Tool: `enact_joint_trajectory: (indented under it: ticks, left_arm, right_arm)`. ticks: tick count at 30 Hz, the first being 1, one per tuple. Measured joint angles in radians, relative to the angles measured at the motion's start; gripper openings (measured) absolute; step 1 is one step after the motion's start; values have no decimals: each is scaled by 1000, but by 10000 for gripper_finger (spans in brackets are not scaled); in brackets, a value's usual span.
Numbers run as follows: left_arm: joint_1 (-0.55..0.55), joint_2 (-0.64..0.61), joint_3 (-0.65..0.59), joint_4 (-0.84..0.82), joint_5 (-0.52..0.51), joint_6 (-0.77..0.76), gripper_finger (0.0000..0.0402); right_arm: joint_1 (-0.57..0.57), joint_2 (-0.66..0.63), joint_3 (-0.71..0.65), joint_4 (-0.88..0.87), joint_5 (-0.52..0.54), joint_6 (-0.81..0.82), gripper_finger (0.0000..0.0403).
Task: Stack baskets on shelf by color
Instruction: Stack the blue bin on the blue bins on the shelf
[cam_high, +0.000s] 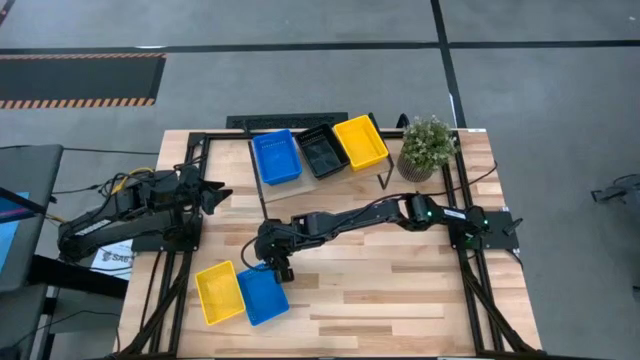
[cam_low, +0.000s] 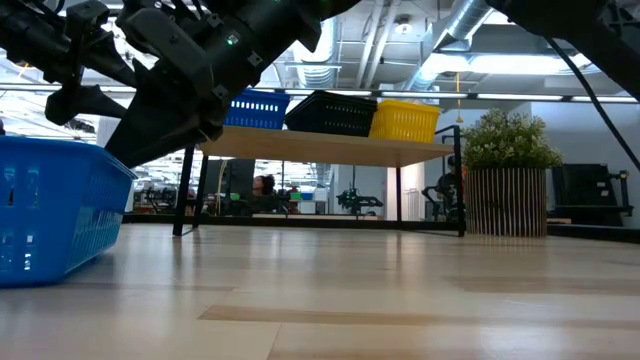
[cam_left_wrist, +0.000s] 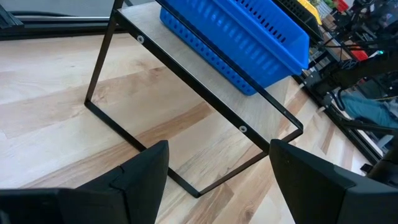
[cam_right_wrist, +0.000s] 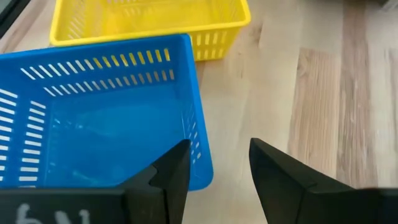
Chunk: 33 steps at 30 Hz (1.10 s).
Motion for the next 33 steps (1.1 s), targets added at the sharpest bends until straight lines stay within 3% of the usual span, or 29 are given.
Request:
enact_joint_trajectory:
  ticks: [28, 33]
  left_arm:
    - [0, 0, 0, 0, 3, -10, 265]
    - [0, 0, 0, 0, 4, -12, 265]
  right_arm:
    - [7, 48, -17, -10, -4, 33, 184]
    - [6, 49, 1, -42, -6, 33, 162]
